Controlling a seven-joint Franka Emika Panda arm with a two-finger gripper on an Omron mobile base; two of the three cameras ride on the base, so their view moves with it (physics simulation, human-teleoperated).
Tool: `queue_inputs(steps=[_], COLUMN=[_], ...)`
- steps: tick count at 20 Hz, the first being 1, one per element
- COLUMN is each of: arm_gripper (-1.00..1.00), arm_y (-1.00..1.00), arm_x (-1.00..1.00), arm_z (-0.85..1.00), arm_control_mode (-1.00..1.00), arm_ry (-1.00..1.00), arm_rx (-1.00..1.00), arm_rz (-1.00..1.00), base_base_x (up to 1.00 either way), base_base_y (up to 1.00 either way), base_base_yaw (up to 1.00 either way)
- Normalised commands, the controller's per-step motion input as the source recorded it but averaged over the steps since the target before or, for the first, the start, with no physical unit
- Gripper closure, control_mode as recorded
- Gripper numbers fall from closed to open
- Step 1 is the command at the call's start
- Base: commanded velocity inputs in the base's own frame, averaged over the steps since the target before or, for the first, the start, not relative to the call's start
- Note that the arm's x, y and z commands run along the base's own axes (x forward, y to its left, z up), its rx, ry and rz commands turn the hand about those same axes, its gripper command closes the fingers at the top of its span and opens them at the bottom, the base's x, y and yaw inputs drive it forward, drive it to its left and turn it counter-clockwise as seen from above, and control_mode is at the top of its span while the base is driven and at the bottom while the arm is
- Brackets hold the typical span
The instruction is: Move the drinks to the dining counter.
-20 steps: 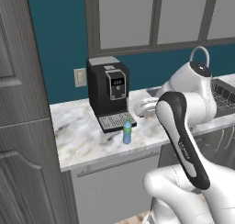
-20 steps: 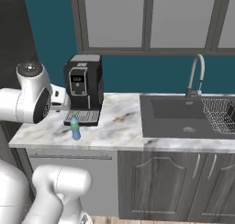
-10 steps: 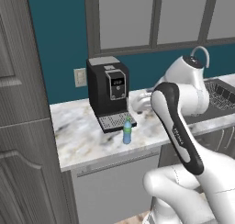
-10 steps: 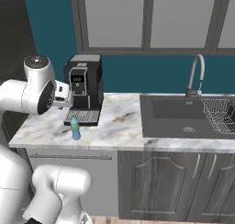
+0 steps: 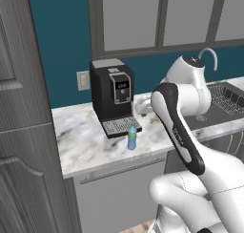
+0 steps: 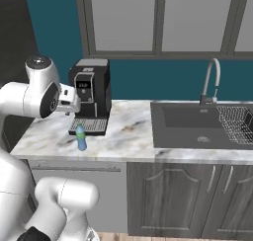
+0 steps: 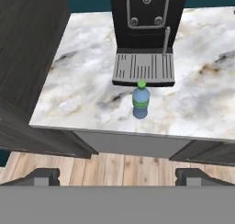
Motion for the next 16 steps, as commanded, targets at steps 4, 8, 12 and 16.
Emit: queue_inputs(steps=[4, 8, 12, 16], arm_gripper=[-1.0, -1.0, -1.0, -1.0], arm_y=[0.0, 0.0, 0.0, 0.0], arm_x=[0.0, 0.04, 0.03, 0.05], arm_z=[-0.07, -0.16, -0.02, -0.03], arm_control_mode=[-1.0, -1.0, -1.0, -1.0], arm_ry=[0.0, 0.04, 0.01, -0.01], arm_rx=[-0.1, -0.09, -0.01, 0.0], arm_rz=[-0.05, -0.01, 0.0, 0.0], base_base_x=[0.0, 0.0, 0.0, 0.0], base_base_y=[0.0, 0.0, 0.0, 0.0], base_base_yaw=[0.0, 0.0, 0.0, 0.0])
